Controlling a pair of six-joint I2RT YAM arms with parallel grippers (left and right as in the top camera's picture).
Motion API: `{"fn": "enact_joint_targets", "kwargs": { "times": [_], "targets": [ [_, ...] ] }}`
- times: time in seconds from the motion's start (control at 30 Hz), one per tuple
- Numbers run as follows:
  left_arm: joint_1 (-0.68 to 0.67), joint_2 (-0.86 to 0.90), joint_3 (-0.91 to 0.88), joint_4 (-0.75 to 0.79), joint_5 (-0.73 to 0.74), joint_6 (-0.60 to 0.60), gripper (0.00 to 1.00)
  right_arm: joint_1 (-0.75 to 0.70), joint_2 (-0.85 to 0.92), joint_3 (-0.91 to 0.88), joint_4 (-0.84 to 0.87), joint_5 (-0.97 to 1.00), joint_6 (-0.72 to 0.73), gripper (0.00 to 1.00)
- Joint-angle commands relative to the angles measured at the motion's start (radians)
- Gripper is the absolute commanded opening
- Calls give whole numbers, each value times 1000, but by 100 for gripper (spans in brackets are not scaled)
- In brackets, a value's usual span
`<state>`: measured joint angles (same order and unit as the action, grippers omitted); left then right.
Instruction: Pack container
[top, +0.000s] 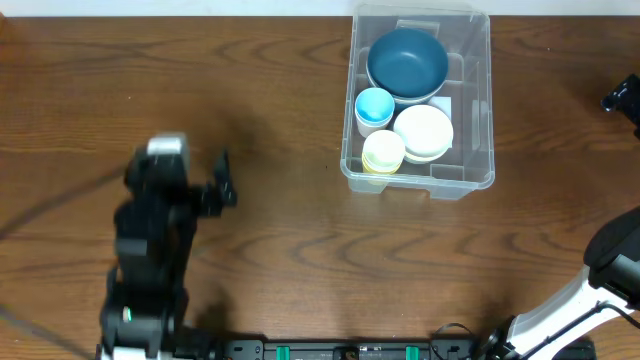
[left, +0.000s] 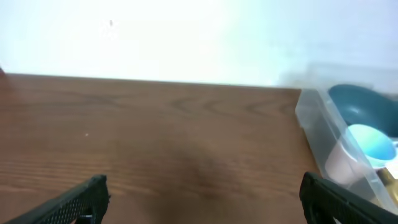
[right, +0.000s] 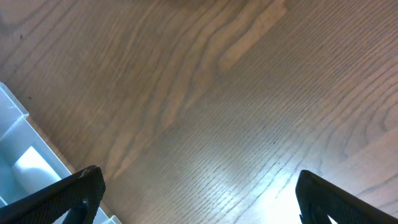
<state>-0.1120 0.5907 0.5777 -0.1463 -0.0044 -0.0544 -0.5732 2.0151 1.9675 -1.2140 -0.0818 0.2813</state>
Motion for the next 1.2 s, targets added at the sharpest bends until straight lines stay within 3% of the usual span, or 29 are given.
{"fn": "enact_joint_targets", "kwargs": {
  "times": [0.0,0.23,0.63,0.83,1.17],
  "targets": [
    [7,-153,-141,61,-7,-15,98,-4,-13,0,-1,-4,10,99],
    [44,-402,-378,224,-7,-15,98,-4,-13,0,-1,-4,10,99],
    [96,-589,-532,257,-8,-18,98,-4,-13,0,-1,-4,10,99],
    [96,-589,-575,254,-8,-3,98,-4,-13,0,-1,-4,10,99],
    [96,-589,-574,73,-8,24,98,-4,-13,0,-1,-4,10,99]
  ]
}}
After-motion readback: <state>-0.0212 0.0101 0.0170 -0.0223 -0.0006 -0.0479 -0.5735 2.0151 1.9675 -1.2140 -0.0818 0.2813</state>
